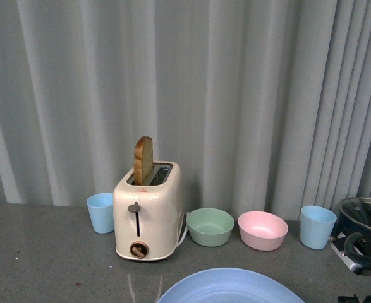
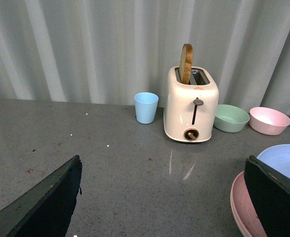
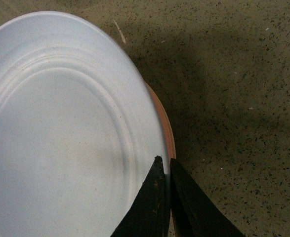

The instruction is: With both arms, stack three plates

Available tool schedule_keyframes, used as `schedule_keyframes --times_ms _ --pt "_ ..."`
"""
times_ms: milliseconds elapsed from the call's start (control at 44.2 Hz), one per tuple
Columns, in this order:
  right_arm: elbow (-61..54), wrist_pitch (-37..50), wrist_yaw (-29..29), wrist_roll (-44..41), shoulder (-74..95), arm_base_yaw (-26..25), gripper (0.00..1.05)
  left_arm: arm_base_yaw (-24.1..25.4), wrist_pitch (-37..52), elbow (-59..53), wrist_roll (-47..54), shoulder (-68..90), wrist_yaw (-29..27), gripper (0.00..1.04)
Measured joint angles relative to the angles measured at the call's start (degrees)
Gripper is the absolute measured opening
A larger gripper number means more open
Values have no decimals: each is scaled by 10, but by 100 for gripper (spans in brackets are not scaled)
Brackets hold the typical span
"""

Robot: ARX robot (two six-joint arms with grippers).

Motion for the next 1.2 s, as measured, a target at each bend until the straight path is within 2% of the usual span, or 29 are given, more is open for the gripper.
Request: schedule_keyframes --times_ms 904,949,1085,1198 --pt "18 -15 9 10 48 15 3 0 0 0 0 0 0 98" --pt "18 -19 8 9 48 14 6 0 0 0 0 0 0 98" --pt "18 -29 6 10 47 11 27 0 0 0 0 0 0 98" --pt "10 -40 4 7 24 1 50 0 0 0 0 0 0 98"
